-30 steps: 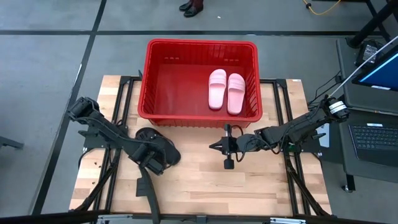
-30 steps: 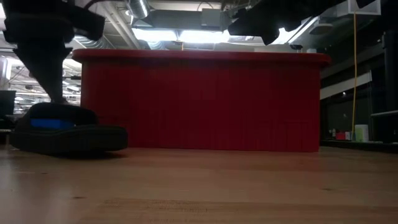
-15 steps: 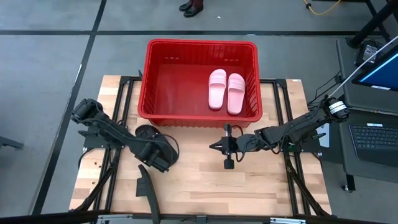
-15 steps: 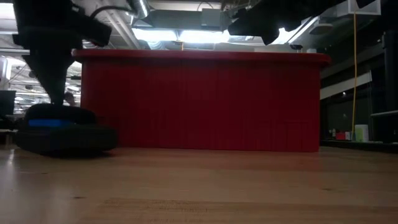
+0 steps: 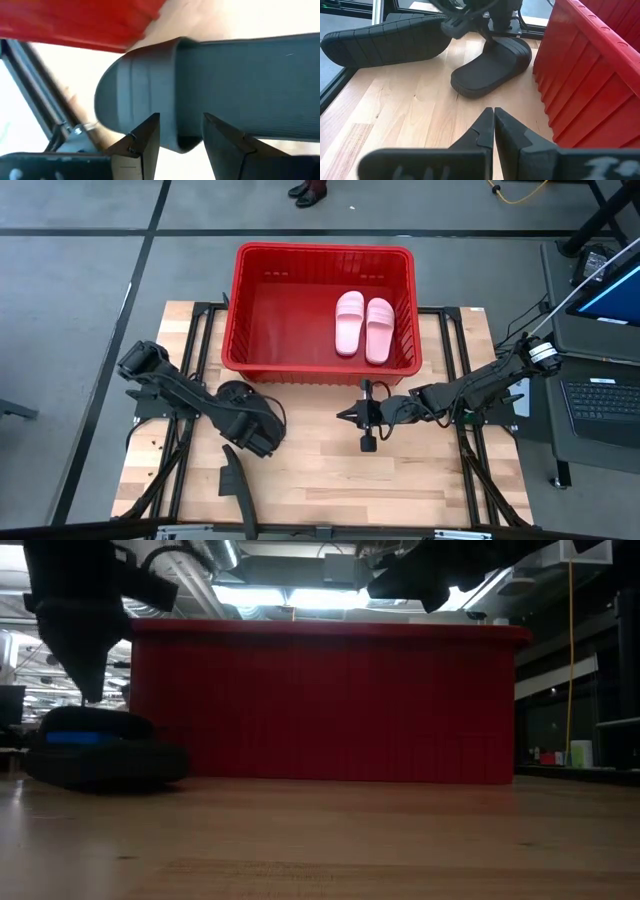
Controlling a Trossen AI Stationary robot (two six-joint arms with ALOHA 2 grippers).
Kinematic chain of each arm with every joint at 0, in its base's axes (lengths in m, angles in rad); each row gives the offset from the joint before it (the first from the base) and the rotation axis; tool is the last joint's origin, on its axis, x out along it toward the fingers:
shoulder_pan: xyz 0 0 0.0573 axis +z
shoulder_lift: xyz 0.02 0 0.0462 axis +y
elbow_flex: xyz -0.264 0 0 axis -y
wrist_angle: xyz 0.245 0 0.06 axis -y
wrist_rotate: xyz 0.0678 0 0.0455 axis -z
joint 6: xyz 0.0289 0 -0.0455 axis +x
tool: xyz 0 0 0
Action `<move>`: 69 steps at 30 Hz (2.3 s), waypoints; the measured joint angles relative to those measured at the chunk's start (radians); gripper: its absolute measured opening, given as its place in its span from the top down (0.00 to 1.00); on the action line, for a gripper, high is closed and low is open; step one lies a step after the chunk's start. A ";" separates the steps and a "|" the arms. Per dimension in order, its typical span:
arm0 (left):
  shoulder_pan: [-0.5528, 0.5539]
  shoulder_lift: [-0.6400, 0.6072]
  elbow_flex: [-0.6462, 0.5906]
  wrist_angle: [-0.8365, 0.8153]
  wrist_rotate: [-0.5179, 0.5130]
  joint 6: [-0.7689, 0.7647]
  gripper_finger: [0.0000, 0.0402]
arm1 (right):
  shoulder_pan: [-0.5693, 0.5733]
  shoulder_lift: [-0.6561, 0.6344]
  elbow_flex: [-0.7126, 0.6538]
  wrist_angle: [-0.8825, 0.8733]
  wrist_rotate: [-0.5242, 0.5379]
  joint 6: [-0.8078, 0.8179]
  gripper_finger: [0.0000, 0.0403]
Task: Pick and place slides into bin
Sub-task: Put the top black slide into the red container
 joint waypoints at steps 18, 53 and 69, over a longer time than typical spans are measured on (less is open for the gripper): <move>0.006 0.162 0.000 -0.038 -0.012 0.005 0.65 | 0.000 0.000 0.000 0.001 0.000 0.003 0.96; 0.006 0.162 0.000 -0.073 -0.030 -0.024 0.73 | 0.000 0.000 0.000 0.002 0.000 0.004 0.96; -0.010 0.162 0.000 -0.077 -0.052 -0.043 0.98 | 0.000 0.000 0.000 0.002 0.000 0.005 0.96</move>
